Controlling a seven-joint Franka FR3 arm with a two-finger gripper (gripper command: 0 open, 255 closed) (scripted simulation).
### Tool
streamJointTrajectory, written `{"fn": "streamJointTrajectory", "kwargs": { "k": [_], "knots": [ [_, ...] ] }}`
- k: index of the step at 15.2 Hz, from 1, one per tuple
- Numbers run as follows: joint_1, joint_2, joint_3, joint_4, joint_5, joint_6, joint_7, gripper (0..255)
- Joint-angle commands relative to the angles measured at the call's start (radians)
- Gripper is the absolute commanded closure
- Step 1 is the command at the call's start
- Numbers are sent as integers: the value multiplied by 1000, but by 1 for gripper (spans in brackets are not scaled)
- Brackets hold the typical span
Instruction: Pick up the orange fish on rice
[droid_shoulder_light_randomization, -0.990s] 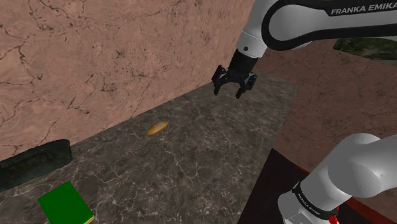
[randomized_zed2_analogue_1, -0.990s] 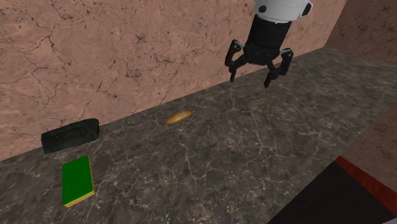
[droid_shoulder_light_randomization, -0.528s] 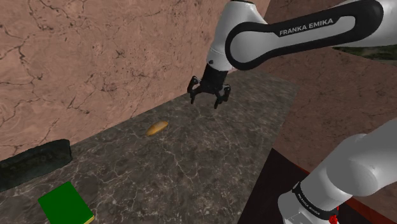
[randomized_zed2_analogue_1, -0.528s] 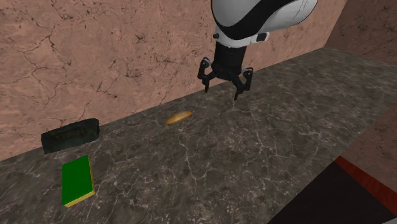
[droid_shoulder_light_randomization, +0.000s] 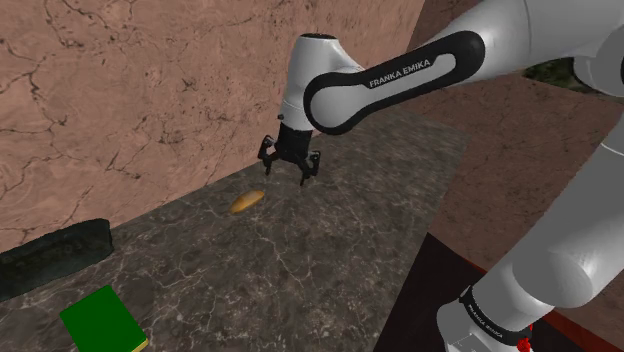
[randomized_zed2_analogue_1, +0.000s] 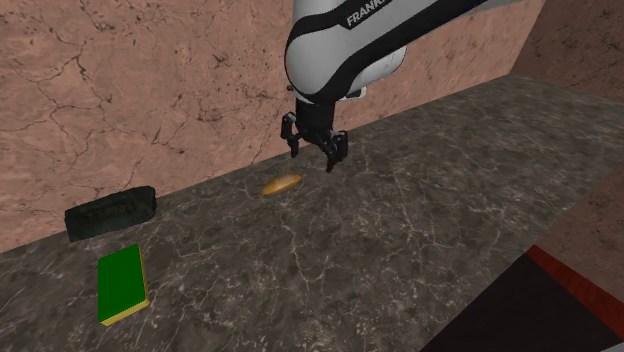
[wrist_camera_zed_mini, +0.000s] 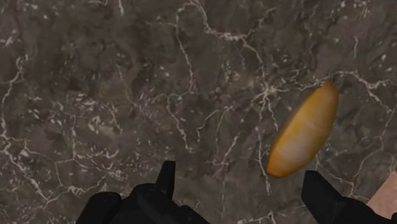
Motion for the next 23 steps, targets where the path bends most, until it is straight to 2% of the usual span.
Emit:
{"fn": "streamJointTrajectory", "kwargs": {
  "k": [1,4,8,18,19,23],
  "knots": [
    [23,92,-3,65,-60,5,109,0],
    [69,227,-32,173,-132,4,236,0],
    [139,399,-86,337,-191,-15,369,0],
    [158,468,-111,331,-224,57,393,0],
    [158,467,-111,329,-223,58,394,255],
    [158,467,-110,330,-223,56,392,255]
  ]
}}
